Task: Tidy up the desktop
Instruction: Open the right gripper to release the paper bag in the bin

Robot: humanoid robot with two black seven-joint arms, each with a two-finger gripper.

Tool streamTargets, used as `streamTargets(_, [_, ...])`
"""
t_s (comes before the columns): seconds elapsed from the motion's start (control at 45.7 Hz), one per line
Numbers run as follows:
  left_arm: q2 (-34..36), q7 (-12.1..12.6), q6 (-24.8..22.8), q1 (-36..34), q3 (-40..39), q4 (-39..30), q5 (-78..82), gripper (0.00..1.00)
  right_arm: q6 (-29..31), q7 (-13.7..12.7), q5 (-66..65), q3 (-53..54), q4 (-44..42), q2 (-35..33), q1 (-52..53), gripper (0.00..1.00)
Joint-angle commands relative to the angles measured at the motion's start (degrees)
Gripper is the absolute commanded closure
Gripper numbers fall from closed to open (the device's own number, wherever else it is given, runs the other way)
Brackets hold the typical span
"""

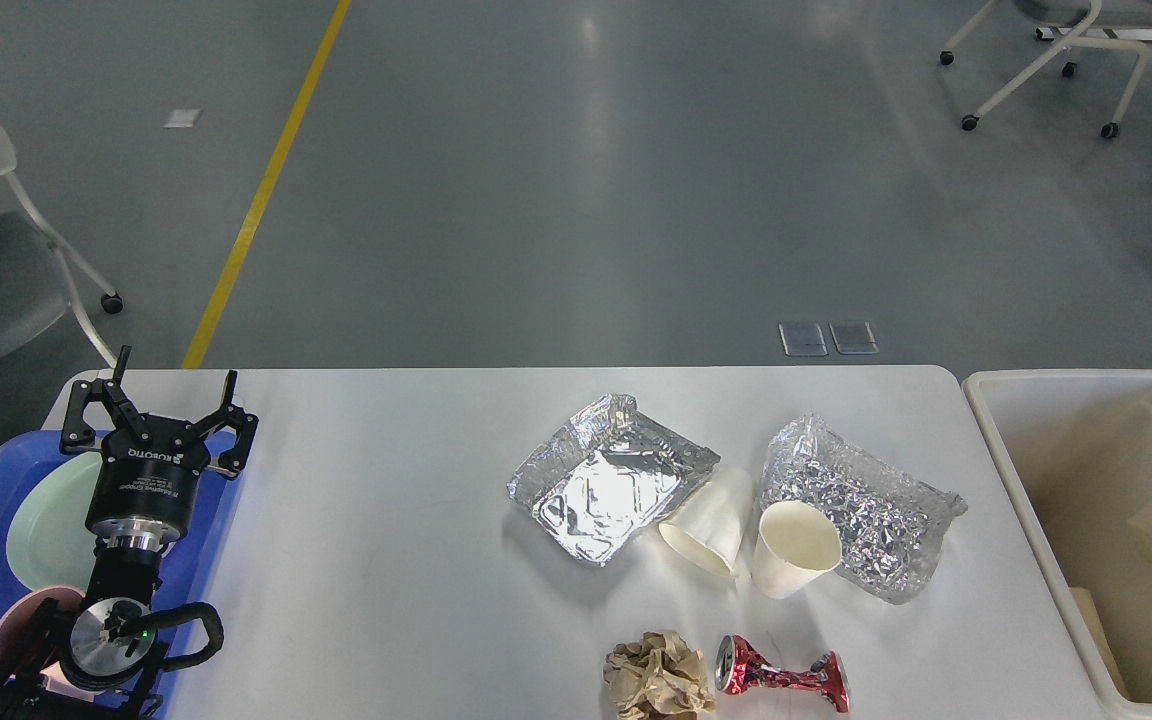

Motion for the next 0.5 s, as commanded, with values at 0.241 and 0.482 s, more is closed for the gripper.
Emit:
streamTargets(0.241, [0.0, 0.0, 0.0, 0.0, 0.0, 0.0, 0.0, 0.04, -4.8, 0.1, 0.3, 12.2, -16.8, 11.6, -19.6, 1.0])
streamTargets(0.482, [0.0, 0.0, 0.0, 0.0, 0.0, 0.0, 0.0, 0.04, -6.1, 0.1, 0.3, 12.5, -18.5, 14.2, -22.0, 1.0])
